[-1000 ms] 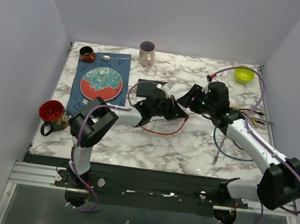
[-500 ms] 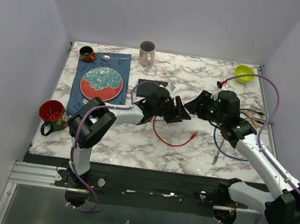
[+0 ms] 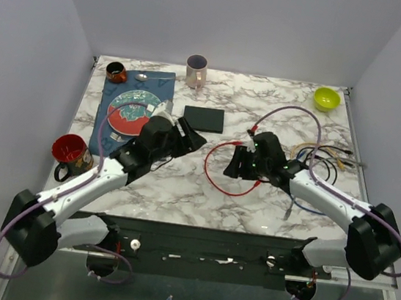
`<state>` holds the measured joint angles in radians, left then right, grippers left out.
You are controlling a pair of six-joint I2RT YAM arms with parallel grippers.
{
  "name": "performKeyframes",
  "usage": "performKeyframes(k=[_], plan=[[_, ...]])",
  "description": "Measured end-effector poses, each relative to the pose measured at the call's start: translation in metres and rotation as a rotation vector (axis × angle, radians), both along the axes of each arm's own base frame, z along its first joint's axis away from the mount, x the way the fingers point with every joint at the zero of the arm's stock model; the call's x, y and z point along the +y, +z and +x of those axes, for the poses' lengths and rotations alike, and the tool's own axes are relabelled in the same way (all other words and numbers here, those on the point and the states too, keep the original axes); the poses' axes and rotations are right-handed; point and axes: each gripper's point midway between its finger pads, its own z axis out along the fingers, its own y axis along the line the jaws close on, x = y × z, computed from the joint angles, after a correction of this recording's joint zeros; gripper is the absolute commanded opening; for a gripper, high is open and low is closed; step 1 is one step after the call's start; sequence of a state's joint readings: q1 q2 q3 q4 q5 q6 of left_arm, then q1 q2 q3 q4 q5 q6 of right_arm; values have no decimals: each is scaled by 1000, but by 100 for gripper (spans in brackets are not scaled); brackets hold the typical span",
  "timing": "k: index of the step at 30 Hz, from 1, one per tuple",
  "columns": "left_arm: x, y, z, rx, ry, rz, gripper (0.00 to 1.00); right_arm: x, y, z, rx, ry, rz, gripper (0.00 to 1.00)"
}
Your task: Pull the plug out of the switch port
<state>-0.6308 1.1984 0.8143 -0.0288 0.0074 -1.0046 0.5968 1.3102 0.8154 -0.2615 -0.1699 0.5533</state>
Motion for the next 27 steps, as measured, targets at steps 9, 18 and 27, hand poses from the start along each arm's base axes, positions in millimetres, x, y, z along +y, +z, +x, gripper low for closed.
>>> performKeyframes(k=[9,18,27], plan=[[76,-23,-71,-13,84,79,75,44,-47,-45,73,220,-141,64],[92,-26,-83,-16,103,108,74,47,-86,-21,112,165,-292,60],[95,-43,-88,22,100,139,74,40,-94,-11,106,109,-353,1]])
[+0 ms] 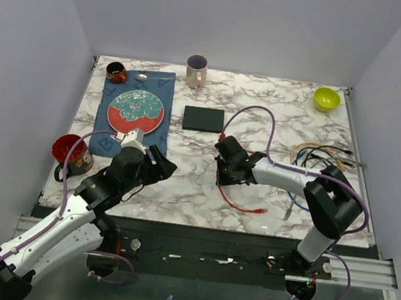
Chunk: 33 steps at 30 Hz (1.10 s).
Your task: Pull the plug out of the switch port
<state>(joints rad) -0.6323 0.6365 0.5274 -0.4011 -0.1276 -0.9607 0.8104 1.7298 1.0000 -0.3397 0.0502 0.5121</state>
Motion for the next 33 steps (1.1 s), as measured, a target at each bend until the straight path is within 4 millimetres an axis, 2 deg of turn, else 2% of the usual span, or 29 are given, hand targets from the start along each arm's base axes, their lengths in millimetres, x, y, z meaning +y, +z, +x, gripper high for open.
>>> performKeyframes(k=[4,5,7,10,13,15,16,18,20,21,22,23,25,28,29,31,33], plan=[[1,-2,-1,0,0,-1,73,-13,4,0,-18,-38,-42,0],[1,-3,-2,-1,0,-1,73,-20,8,0,-31,-53,-66,1],[2,-5,-2,2,0,1,73,-35,30,5,-94,-89,-95,1],[1,-8,-3,3,-2,0,73,-58,94,22,-257,-170,-97,1],[0,-8,-2,-1,-7,-8,73,-81,169,52,-428,-290,-58,1],[-2,-6,-1,-9,-10,-16,73,-112,203,73,-503,-400,-50,1],[-3,-6,-1,-11,-12,-22,73,-132,212,82,-524,-461,-60,1],[-5,-4,-1,-17,-20,-33,73,-173,212,94,-523,-573,-106,1],[-7,-4,-1,-20,-28,-40,73,-212,197,99,-481,-667,-169,1],[-8,-3,-1,-22,-31,-44,73,-226,186,98,-452,-699,-202,8],[-9,-3,0,-24,-33,-46,73,-239,171,95,-412,-722,-238,31],[-9,-2,-1,-26,-37,-48,74,-247,157,90,-372,-731,-265,41],[-10,-3,-1,-24,-42,-50,75,-254,132,79,-296,-732,-297,58],[-11,-7,0,-11,-48,-36,78,-249,110,64,-223,-713,-278,62],[-11,-9,0,-5,-48,-31,87,-246,108,61,-215,-706,-260,62],[-11,-13,0,5,-47,-22,89,-234,115,59,-225,-681,-179,62],[-11,-14,0,10,-44,-18,92,-219,138,62,-286,-651,-67,62]])
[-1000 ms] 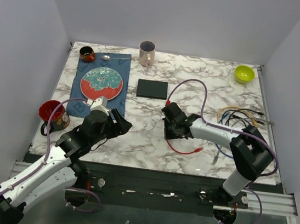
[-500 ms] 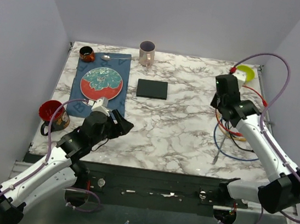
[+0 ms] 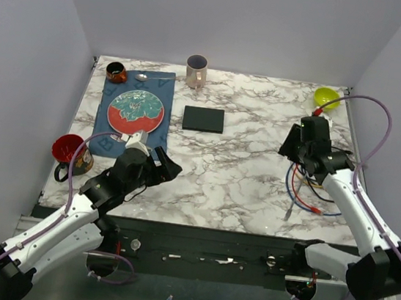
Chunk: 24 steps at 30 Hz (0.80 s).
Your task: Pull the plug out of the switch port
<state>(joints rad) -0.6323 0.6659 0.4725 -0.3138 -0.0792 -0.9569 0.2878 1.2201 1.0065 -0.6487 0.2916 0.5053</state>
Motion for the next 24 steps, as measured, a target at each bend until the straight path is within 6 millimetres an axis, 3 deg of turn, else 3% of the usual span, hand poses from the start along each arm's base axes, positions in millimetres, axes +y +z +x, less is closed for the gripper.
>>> performKeyframes(k=[2,4,7,9,12,15,16,19,20,24], plan=[[2,0,1,0,12,0,99,22,28,5,-109,72,84,61],[4,0,2,-1,30,2,99,50,53,7,-209,172,163,59],[10,-7,4,27,76,16,99,95,69,5,-269,333,240,59],[14,-16,4,62,101,36,99,124,63,3,-258,433,258,57],[21,-35,8,143,133,102,99,158,33,3,-180,530,267,55],[25,-42,16,187,154,147,97,170,-2,10,-95,538,272,30],[24,-37,23,186,161,149,95,173,-11,13,-76,529,277,16],[17,-12,54,146,192,117,81,182,-28,25,-35,495,297,1],[13,-2,69,126,203,99,76,186,-32,32,-24,484,304,1],[-4,22,129,86,232,73,39,211,-28,70,-34,453,340,1]])
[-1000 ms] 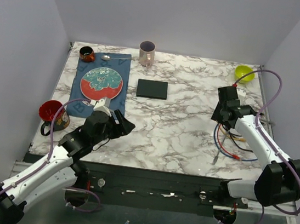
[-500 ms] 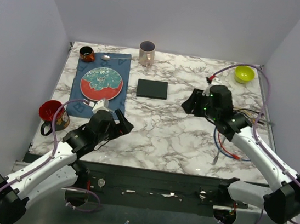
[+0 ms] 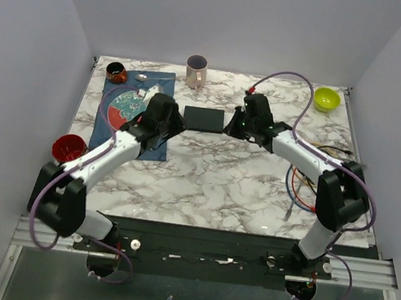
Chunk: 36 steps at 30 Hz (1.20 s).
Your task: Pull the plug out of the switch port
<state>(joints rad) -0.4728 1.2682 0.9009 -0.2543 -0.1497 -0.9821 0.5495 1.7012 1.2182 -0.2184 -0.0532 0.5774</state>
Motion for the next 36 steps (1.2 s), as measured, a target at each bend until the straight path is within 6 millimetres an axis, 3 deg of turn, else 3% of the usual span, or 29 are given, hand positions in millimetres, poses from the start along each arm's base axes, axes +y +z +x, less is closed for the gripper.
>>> performKeyframes(k=[2,5,9,15,20,26,32,36], plan=[[-10,2,39,-5,13,1,26,11,8,20,-14,-18,22,1],[-12,-9,77,4,29,22,16,18,12,44,-18,-55,49,0],[1,-39,113,57,75,54,11,2,-5,69,25,-136,60,1],[32,-69,148,107,150,71,8,-31,-46,94,113,-240,44,1],[42,-80,178,119,172,70,6,-27,-65,108,161,-248,50,1],[29,-102,190,156,132,59,6,-15,-74,119,195,-227,71,1],[21,-132,172,231,106,51,5,-6,-81,124,222,-209,96,1],[14,-134,171,225,95,29,5,2,-96,120,271,-186,120,1]])
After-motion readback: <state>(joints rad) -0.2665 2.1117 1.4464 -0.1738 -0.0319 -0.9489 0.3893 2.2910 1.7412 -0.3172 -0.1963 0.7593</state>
